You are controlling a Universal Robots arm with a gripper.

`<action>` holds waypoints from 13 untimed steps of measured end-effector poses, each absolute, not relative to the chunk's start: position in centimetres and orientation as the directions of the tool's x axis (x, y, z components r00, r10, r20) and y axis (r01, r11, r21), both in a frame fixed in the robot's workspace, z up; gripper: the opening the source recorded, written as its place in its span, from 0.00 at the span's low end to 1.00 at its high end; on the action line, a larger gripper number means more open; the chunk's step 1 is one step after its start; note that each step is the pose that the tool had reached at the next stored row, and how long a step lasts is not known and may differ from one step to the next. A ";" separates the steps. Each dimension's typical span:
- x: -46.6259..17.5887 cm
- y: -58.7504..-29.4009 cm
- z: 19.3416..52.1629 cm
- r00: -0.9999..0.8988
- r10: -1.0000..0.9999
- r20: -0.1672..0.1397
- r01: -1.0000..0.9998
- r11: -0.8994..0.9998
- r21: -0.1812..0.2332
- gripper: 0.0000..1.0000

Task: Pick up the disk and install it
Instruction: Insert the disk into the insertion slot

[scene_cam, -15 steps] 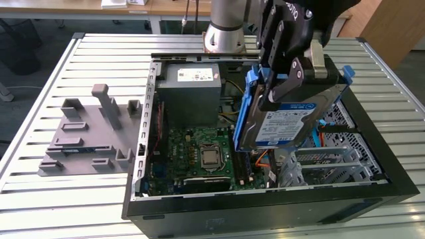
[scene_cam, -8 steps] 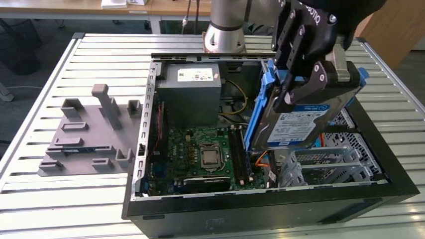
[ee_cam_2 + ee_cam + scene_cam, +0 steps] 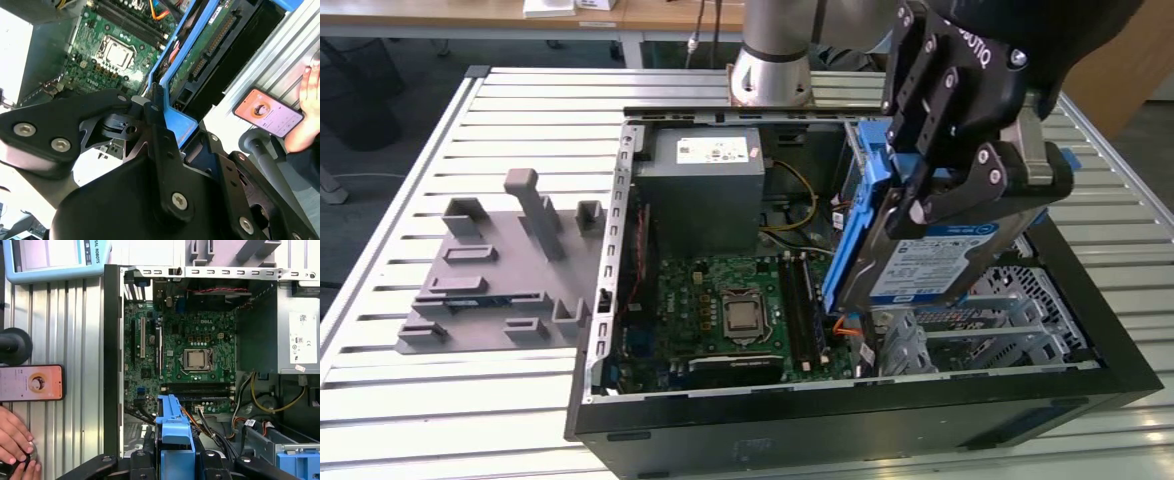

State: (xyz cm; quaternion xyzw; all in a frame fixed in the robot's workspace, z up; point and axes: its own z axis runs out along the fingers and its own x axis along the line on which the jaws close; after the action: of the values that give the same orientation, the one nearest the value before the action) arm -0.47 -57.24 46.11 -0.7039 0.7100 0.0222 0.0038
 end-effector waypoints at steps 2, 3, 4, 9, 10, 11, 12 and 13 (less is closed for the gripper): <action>0.0 -57.3 46.1 -0.009 -0.999 -0.036 -1.000 0.008 0.026 0.36; 0.2 -57.3 46.1 -0.009 -0.999 -0.036 -1.000 0.008 0.026 0.36; 0.4 -57.3 46.1 -0.009 -0.999 -0.036 -1.000 0.008 0.026 0.36; 1.4 -57.3 45.9 -0.009 -0.999 -0.036 -1.000 0.008 0.026 0.36; 1.5 -57.3 45.9 -0.009 -0.999 -0.037 -1.000 0.008 0.026 0.36; 1.7 -57.3 45.9 -0.009 -0.999 -0.037 -1.000 0.008 0.026 0.36; 1.9 -57.3 45.8 -0.009 -0.999 -0.037 -1.000 0.008 0.026 0.36; 2.0 -57.3 45.8 -0.009 -0.999 -0.036 -1.000 0.008 0.026 0.36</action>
State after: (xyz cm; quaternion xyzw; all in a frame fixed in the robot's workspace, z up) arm 1.97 -57.34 45.76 -0.7039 0.7100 0.0222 0.0037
